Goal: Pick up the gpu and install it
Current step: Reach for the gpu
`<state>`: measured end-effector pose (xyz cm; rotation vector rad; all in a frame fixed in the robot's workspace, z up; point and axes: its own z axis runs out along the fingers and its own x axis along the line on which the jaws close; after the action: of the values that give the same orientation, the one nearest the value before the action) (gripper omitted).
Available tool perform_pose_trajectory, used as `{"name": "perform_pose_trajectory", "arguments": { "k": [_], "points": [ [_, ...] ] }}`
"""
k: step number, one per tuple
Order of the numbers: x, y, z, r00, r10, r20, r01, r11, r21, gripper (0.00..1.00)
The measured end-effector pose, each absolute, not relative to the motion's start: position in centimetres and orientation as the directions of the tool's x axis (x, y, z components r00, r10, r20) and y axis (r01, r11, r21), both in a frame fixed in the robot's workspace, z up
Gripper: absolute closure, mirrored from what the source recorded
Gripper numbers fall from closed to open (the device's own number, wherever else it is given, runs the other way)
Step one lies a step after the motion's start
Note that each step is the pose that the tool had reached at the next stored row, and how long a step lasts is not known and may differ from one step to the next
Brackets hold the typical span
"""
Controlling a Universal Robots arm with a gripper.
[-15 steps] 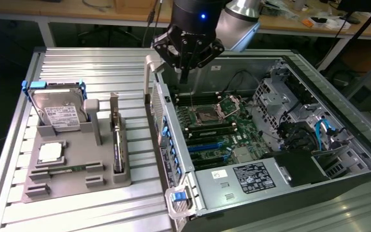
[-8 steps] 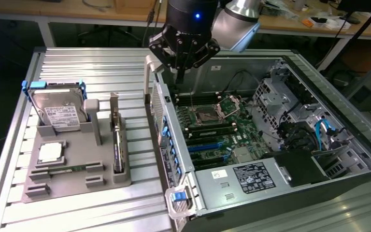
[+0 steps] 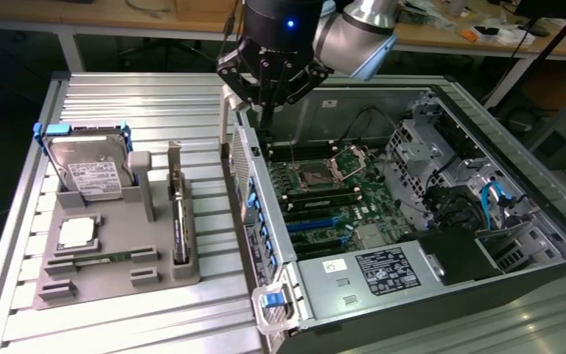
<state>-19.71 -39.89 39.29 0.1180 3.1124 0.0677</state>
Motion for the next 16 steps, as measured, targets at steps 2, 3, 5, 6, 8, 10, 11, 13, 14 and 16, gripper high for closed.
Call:
{"name": "perform_pose_trajectory", "arguments": {
  "k": [2,3,5,6,8,10,11,13,14,16],
  "points": [
    [-20.0,-39.9,39.3,-0.997,0.076,-0.024,0.075,0.996,0.044,0.89],
    [-20.1,-39.9,39.3,-0.997,0.076,-0.024,0.075,0.996,0.044,0.89],
    [-20.3,-39.9,39.3,-0.997,0.076,-0.025,0.075,0.996,0.044,0.89],
    [-20.4,-39.9,39.3,-0.997,0.076,-0.024,0.075,0.996,0.044,0.89],
    [-20.5,-39.9,39.3,-0.997,0.076,-0.024,0.075,0.996,0.044,0.89],
    [-20.7,-39.9,39.3,-0.997,0.076,-0.024,0.075,0.996,0.044,0.89],
    [-20.8,-39.9,39.3,-0.997,0.076,-0.024,0.075,0.996,0.044,0.89],
    [-20.9,-39.9,39.3,-0.997,0.076,-0.025,0.075,0.996,0.044,0.89],
    [-21.0,-39.9,39.3,-0.997,0.076,-0.024,0.075,0.996,0.044,0.89],
    [-21.1,-39.9,39.3,-0.997,0.076,-0.024,0.075,0.996,0.044,0.89]
  ]
}}
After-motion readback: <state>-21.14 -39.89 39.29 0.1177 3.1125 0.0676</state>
